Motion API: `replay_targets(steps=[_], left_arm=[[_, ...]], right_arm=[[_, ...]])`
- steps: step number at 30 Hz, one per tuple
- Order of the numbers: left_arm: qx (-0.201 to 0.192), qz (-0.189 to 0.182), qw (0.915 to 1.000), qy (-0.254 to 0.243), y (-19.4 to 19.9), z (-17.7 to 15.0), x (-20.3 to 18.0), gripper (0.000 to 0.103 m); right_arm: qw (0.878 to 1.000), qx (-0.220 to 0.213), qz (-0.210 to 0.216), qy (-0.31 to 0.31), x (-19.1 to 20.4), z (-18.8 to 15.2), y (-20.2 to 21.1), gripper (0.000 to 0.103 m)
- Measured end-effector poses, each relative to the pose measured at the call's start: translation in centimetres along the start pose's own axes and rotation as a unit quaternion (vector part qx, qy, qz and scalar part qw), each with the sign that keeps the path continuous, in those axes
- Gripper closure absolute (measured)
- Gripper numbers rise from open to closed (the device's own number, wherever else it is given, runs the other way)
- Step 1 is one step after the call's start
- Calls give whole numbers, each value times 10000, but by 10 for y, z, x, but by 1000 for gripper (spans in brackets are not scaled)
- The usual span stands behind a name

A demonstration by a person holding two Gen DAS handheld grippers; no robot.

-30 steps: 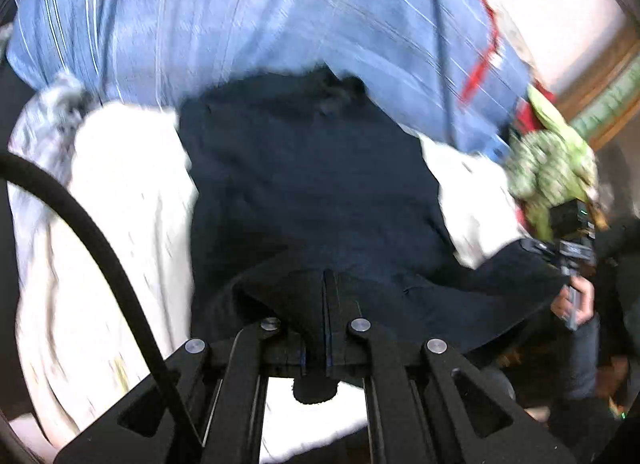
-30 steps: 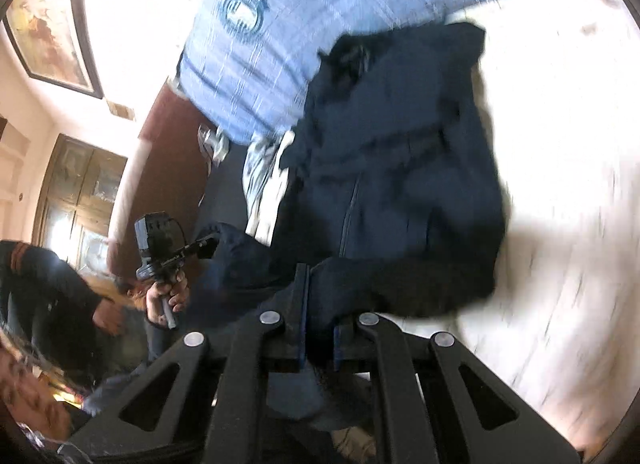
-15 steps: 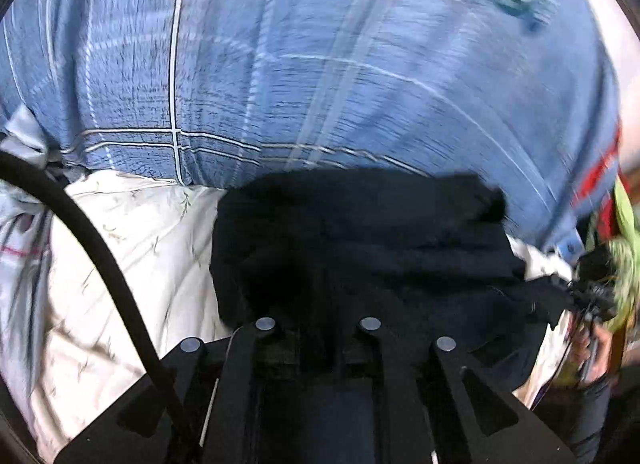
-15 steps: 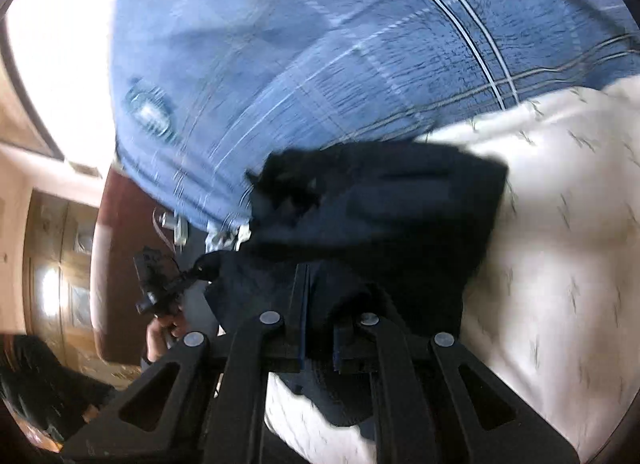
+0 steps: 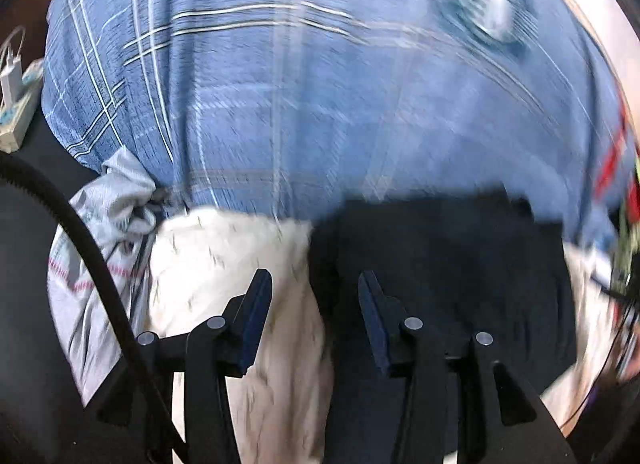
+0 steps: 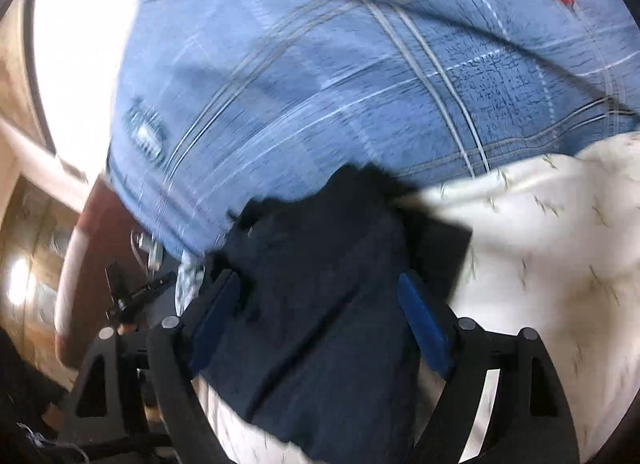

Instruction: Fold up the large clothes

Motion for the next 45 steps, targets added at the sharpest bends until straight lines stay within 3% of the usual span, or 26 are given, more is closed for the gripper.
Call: replay_targets(steps=[3, 7, 13, 16, 22, 29, 36, 41, 45], left_arm=[[167, -293, 9994, 4, 9, -44, -8, 56], [311, -559, 9978, 169, 17, -104, -17, 56], [55, -144, 9990, 412, 37, -170, -24, 55], [-232, 88, 9983, 526, 38, -188, -27, 41], [-445, -52, 9967, 676, 19, -194, -39, 37], [-501, -468, 9917, 1090, -14, -189, -24, 38], [-827, -601, 9868, 1256, -22, -162, -5, 36], [-741, -415, 9918, 956, -32, -140, -11, 35], [-552, -400, 9918, 1078, -36, -139, -14, 35]], right_arm=[[9992, -156, -221, 306, 9, -38, 23, 21], [9998, -90, 39, -172, -3, -95, 35, 20], [9978, -255, 6, -605, -18, -172, 47, 20], [9951, -251, 139, -941, -25, -194, 46, 20], [9923, -23, 374, -1182, -31, -209, 28, 20], [9842, 44, 829, -1565, -51, -199, -1, 20], [9880, -227, 683, -1365, -43, -173, -16, 20], [9885, -357, 562, -1356, -34, -161, -24, 19], [9863, -380, 548, -1506, -30, -157, -31, 18]])
Point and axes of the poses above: each gripper's, at about its wrist camera, not at the fingertips, and y roughly against the way its jaws point, x to its left, z to its top, the point moved 2 cm from there along -y, roughly the way its jaws point, and after that the axes turned 14 degrees about -z, right-handed, at the moved point
